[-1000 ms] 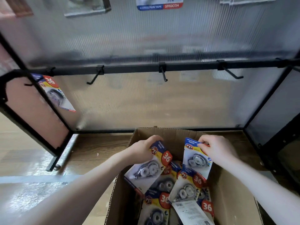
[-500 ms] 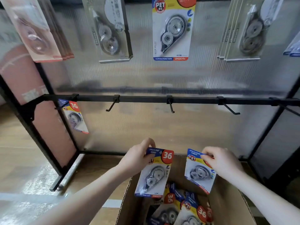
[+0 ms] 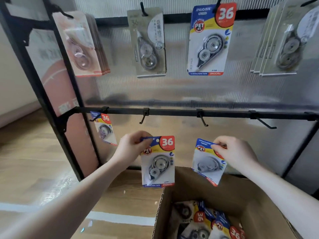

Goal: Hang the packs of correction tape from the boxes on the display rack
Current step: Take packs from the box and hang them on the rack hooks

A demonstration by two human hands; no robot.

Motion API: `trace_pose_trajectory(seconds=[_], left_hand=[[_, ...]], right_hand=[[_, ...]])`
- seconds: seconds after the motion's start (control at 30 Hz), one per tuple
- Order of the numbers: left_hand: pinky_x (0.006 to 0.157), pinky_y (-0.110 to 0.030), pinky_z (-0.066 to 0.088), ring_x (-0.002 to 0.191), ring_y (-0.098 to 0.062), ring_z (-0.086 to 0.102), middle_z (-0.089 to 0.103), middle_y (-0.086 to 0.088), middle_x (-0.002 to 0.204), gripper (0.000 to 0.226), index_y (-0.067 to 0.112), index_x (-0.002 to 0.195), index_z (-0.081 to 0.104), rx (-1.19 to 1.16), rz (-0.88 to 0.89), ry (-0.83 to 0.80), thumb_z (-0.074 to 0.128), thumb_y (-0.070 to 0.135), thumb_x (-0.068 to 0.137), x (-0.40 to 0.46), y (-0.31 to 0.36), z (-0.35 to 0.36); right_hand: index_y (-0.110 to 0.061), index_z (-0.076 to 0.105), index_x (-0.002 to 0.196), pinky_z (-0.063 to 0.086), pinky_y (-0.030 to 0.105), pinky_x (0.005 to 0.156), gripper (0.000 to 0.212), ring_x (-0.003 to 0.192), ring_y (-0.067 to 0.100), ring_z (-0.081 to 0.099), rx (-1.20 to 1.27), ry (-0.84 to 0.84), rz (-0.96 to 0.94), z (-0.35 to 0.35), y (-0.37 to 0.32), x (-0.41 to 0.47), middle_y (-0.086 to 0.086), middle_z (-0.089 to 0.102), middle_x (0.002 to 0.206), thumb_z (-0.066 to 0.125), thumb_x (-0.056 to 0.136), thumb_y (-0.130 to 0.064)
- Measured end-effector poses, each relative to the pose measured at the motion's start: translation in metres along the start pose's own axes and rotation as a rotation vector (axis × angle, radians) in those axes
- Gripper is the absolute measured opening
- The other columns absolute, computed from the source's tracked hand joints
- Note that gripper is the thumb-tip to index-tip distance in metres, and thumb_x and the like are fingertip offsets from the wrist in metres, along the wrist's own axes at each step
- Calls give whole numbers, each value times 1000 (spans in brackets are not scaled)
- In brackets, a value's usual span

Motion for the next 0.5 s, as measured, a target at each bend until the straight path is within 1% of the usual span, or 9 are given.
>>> trace_pose_trajectory(seconds=[0.07, 0.13, 0.23, 0.33, 0.4, 0.43, 0.5], left_hand=[[56, -19, 49, 65, -3, 62, 67, 4, 75, 13, 23, 78, 63, -108, -47, 31, 62, 14, 88, 2, -6, -13], [56, -22, 49, 69, -8, 63, 67, -1, 78, 9, 17, 80, 62, -202, -100, 43, 60, 17, 89, 1, -12, -24], [65, -32, 51, 76, -16, 66, 68, -3, 81, 10, 14, 81, 59, -303, -131, 28, 59, 19, 90, -5, -21, -36], [73, -39, 51, 79, -18, 65, 67, -6, 83, 10, 12, 80, 58, -365, -141, 26, 59, 16, 90, -13, -30, -46], [76, -42, 52, 81, -20, 65, 67, -10, 87, 8, 11, 81, 58, -395, -157, 37, 59, 14, 89, -18, -39, -54], [76, -42, 54, 82, -20, 66, 67, -11, 89, 7, 11, 83, 58, -403, -169, 38, 59, 14, 89, -20, -44, -58], [73, -42, 56, 81, -17, 68, 68, -8, 90, 6, 11, 86, 60, -391, -197, 43, 60, 16, 89, -24, -57, -66]], right_hand=[[-22, 67, 77, 47, 32, 61, 16, 71, 17, 60, 26, 21, -8, -1, -16, 3, -5, 69, 75, 58, 89, -29], [-19, 68, 79, 48, 33, 62, 15, 72, 17, 61, 58, 33, -19, -1, -33, 6, -4, 69, 76, 59, 88, -28], [-18, 67, 82, 48, 31, 61, 14, 73, 16, 61, 93, 37, -46, 4, -55, 10, -2, 67, 76, 60, 89, -28], [-16, 67, 84, 44, 25, 55, 14, 69, 8, 58, 112, 38, -86, 14, -77, 15, -3, 65, 74, 60, 89, -27], [-16, 67, 83, 41, 23, 53, 13, 67, 4, 56, 108, 28, -110, 23, -90, 19, -4, 64, 73, 60, 89, -26], [-17, 67, 83, 39, 23, 52, 13, 67, 3, 55, 107, 22, -118, 28, -97, 21, -5, 64, 73, 60, 89, -26], [-17, 67, 83, 38, 23, 52, 13, 68, 8, 57, 112, 16, -135, 38, -108, 25, -3, 67, 76, 61, 88, -26]])
Point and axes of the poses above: each hand's wrist, its own x-axis towards the middle knuckle, its own z-axis out of the palm, y = z × x, the point moved 6 cm from there along x, towards the middle knuckle
